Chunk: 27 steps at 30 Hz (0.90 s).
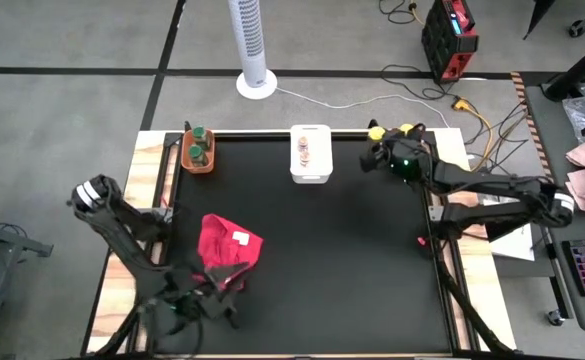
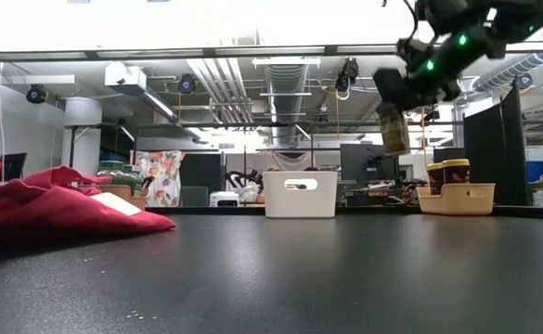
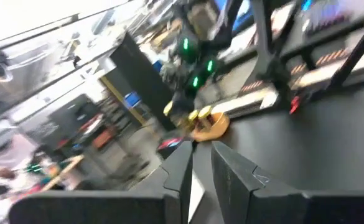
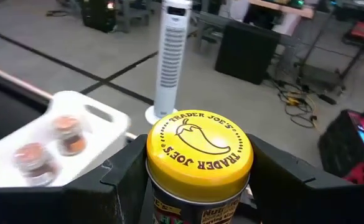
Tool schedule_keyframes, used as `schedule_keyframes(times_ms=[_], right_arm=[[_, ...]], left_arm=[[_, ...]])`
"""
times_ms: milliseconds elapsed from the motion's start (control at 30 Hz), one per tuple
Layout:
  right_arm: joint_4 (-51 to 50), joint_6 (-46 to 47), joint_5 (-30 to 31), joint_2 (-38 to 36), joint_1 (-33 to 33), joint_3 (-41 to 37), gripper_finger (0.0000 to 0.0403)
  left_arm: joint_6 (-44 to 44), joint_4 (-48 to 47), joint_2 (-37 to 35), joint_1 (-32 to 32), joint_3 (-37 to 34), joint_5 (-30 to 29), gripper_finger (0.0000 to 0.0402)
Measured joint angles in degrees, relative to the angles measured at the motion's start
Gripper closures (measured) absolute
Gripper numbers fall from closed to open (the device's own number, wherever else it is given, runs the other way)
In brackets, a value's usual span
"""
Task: Sort spices by type
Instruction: Put the yellow seasoning bottle into the yellow bin
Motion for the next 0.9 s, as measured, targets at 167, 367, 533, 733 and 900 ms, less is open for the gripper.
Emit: schedule_keyframes(times_ms=[167,367,533,733,900], right_arm=[[5.5,-0.7,-5.4,-0.2,-7.8,-4.2,0.0184],[13.6,-0.2,-12.9,0.1,-15.1,-8.7,0.0184],[13.6,-0.9,-12.7,-0.1,-17.9,-10.3,0.0184],[13.1,-0.9,-11.5,0.2,-20.2,-11.6,0.0184],[13.4,-2.4,-9.7,0.2,-21.8,-13.6,0.0184]], left_arm=[[-0.3,-0.9,-7.4,-1.2,-3.6,-1.1,0.0357],[-3.2,-0.9,-16.1,-1.3,-11.7,-1.0,0.0357],[-7.0,-0.8,-22.0,-1.4,-17.3,-1.1,0.0357],[-7.4,-0.8,-26.5,-1.4,-20.7,-1.1,0.0357],[-6.9,-0.8,-27.7,-1.4,-21.2,-1.0,0.0357]])
